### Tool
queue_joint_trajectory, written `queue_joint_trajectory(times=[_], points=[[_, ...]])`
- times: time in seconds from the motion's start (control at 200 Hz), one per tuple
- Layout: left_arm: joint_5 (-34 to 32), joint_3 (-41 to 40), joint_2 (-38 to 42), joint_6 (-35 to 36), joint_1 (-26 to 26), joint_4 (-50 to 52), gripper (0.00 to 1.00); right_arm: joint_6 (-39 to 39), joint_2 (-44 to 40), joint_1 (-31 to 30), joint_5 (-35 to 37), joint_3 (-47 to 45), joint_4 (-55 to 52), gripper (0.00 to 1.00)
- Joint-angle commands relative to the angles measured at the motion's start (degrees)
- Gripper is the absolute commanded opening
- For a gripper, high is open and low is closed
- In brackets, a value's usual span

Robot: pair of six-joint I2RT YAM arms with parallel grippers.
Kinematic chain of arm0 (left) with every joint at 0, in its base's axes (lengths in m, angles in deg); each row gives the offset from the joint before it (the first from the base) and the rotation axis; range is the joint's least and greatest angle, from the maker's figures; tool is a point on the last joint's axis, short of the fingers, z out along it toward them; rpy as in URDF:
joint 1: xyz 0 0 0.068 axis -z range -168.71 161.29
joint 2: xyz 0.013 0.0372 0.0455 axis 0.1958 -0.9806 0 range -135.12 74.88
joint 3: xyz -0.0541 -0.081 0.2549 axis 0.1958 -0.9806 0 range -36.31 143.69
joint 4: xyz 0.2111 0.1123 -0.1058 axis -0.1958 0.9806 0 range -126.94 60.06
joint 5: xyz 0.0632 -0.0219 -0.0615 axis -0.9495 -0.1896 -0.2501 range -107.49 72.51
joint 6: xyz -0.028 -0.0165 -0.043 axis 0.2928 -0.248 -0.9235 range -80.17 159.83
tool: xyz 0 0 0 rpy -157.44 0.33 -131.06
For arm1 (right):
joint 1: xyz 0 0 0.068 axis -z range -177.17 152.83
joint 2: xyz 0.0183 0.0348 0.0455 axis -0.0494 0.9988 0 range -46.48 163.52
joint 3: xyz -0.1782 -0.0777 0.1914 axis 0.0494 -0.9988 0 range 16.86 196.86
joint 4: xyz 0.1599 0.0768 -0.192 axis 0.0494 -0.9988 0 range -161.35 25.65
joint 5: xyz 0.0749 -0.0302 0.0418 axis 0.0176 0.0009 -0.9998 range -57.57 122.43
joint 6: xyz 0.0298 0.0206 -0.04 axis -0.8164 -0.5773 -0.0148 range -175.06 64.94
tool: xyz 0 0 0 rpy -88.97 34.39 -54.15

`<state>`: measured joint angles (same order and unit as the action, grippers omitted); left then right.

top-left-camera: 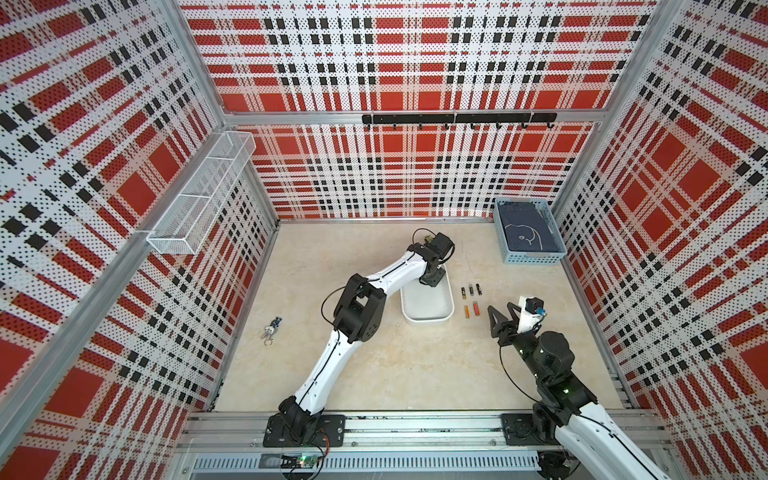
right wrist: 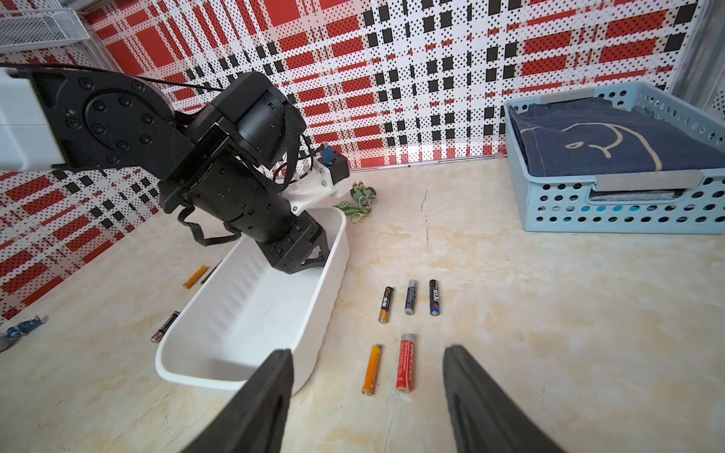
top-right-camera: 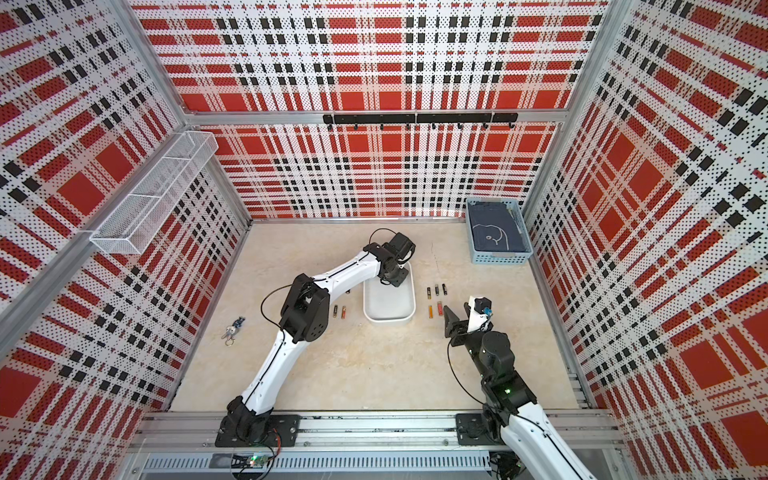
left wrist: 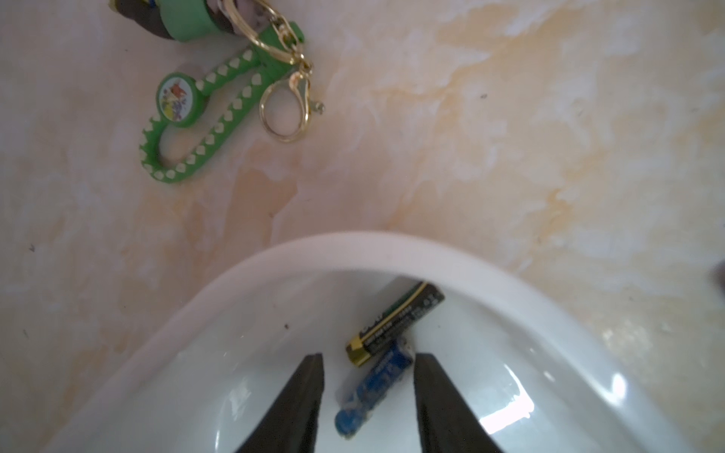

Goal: Take the batteries out of the storage box
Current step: Pick up the battery from the storage box.

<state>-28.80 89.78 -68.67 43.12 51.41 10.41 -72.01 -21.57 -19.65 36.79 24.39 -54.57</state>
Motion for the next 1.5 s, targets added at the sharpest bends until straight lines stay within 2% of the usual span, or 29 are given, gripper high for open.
queue_joint_trajectory(times=[0.0, 0.105, 0.451, 0.586, 0.992, 1.233, 1.313, 1.398, 1.498], points=[[-0.92, 0.84, -2.51, 1.69, 0.29, 0.37, 0.36, 0.60, 0.22, -0.29, -0.93, -0.40, 2.00, 0.68], [-1.64, 0.21, -2.32, 1.59, 0.46, 0.37, 0.21, 0.51, 0.32, -0.36, -0.59, -0.41, 1.95, 0.68], [-0.29, -3.16, -1.20, -0.28, 0.23, 0.37, 0.19, 0.17, 0.14, -0.32, 0.23, -0.41, 1.77, 0.68], [1.20, -3.82, -0.82, -3.26, -0.63, 0.37, 0.00, -0.01, 0.21, -0.31, 0.61, -0.33, 1.69, 0.68], [5.46, -5.31, 8.68, -15.06, -2.73, -0.86, 0.00, 0.55, 4.37, -0.33, -0.70, 0.82, 2.92, 0.68], [6.34, -11.84, 17.11, -20.59, -6.23, -1.12, 0.00, 2.27, 18.21, -0.88, -3.59, 12.75, -2.15, 0.68], [6.71, -16.87, 20.66, -20.87, -7.34, -2.11, 0.00, 2.94, 25.93, -1.98, -5.63, 19.91, -5.70, 0.66], [5.21, -22.44, 24.68, -21.55, -8.25, -2.27, 0.00, 3.50, 35.32, -4.82, -3.51, 29.33, -11.27, 0.67], [3.40, -31.09, 30.82, -22.42, -9.97, -3.95, 0.00, 4.86, 49.43, -8.18, -1.14, 43.93, -22.78, 0.66]])
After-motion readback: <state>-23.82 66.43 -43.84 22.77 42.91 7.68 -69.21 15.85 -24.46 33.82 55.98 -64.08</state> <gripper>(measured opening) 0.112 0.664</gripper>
